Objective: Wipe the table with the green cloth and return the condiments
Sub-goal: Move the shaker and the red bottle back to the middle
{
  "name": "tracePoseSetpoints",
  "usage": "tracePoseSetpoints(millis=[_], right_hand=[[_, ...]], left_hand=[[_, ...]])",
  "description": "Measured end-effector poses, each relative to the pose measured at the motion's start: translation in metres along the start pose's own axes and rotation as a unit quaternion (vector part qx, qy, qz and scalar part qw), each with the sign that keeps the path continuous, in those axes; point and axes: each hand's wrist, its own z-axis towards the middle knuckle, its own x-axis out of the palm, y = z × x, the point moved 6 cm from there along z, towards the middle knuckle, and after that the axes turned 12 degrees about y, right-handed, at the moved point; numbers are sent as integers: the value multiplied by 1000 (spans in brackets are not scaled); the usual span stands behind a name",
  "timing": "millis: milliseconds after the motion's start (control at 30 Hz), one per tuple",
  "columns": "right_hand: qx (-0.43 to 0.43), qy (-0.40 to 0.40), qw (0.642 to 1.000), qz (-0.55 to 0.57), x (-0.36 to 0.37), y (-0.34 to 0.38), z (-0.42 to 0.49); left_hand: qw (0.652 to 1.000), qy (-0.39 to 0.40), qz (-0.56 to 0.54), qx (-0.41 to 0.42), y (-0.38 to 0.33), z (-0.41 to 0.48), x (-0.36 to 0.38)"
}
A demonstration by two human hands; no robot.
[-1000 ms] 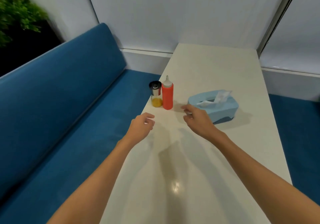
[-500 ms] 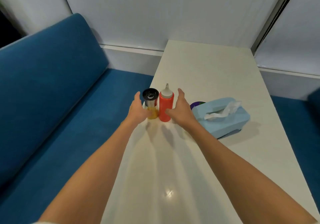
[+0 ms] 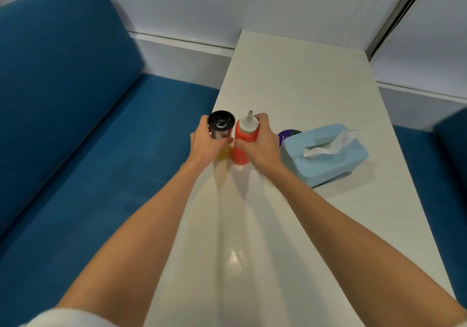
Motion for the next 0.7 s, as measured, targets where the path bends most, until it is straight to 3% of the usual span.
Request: tracePoseSetpoints(millis=[200,333,700], right_hand=[[-16,-24,1000,-3,-62,3,-75],[-2,-40,999,13,-120,-11,-132],[62,-56,996,9,-165,-86,-195]], left_hand=[[996,38,-16,82,-32,-72,7],[992,91,-24,87,-49,-127,38],[980,176,-23,85,-70,-170,152]])
